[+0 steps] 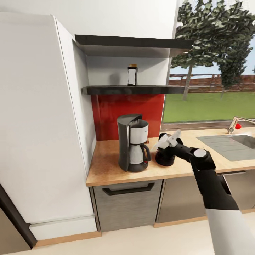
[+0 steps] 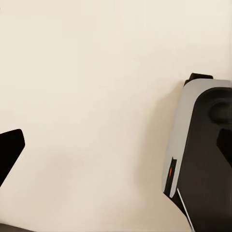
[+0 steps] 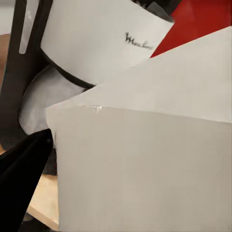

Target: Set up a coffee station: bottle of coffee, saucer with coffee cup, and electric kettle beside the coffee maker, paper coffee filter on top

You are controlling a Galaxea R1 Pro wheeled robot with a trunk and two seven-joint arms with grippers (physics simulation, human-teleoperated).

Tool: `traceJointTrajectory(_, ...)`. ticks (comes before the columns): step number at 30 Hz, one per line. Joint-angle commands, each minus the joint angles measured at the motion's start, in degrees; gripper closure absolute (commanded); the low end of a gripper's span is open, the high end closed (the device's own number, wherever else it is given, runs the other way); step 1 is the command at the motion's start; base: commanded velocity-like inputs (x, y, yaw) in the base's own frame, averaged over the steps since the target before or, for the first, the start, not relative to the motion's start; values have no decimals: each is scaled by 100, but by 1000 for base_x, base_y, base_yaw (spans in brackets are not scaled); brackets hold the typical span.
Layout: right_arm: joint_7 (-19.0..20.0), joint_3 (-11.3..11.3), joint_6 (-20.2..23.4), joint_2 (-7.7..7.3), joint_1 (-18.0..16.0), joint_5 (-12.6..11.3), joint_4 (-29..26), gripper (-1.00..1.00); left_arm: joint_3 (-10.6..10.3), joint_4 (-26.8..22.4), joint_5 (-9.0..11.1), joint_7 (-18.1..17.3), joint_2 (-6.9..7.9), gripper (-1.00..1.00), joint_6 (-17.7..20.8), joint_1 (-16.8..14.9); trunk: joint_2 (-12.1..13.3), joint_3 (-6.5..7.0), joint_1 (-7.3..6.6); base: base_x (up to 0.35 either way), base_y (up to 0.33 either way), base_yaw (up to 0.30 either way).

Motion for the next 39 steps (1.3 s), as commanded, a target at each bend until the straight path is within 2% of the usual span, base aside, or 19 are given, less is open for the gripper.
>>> traceJointTrajectory(1,42,-5,22,-4,-123,111,-10,100,39,8,-61,18,-3,-100,-22,-4,-6,-5,3,0,0,-2)
traceJointTrajectory(5,50,-2,39,-16,-821,336,-3,100,39,8,-61,12,-6,-100,-22,-4,-6,-5,3,0,0,0)
traceJointTrajectory(7,55,15,73,-13,-1218,691,13,100,37,8,-61,12,-7,-100,-22,-4,-6,-5,3,0,0,0)
traceJointTrajectory(11,140,106,402,28,-1843,1627,40,100,31,8,-57,11,5,-100,-25,-4,-6,-5,3,0,0,0)
traceJointTrajectory(14,381,276,531,37,-2212,1868,56,100,30,8,-49,11,9,-100,-29,-4,-6,-5,3,0,0,0)
traceJointTrajectory(20,882,388,696,41,-3082,1988,575,100,35,8,-41,11,8,-100,-29,-4,-6,-5,3,0,0,0)
traceJointTrajectory(25,1427,409,837,50,-3871,1999,1556,100,35,8,-28,11,27,-100,-31,-4,-6,-5,3,0,0,0)
traceJointTrajectory(28,1698,431,1004,87,-4181,2011,2133,100,38,8,-28,11,35,-100,-31,-4,-6,-5,3,0,0,0)
traceJointTrajectory(29,1726,466,1021,93,-4214,2013,2199,100,38,8,-30,11,36,-100,-31,-4,-6,-5,3,0,0,0)
traceJointTrajectory(30,1758,761,1045,99,-4255,2011,2272,100,38,8,-38,11,37,-100,-30,-4,-6,-5,3,0,0,0)
traceJointTrajectory(33,1771,1261,1057,102,-4270,2016,2287,100,38,8,-53,11,37,-100,-29,-1,-6,-5,3,0,0,0)
traceJointTrajectory(34,1768,1362,1061,107,-4272,2016,2287,100,38,8,-57,11,37,-100,-26,7,-6,-5,3,0,0,0)
traceJointTrajectory(39,1725,1522,1071,158,-4175,2028,2389,100,30,107,-147,62,44,-100,74,116,-6,-5,3,0,0,0)
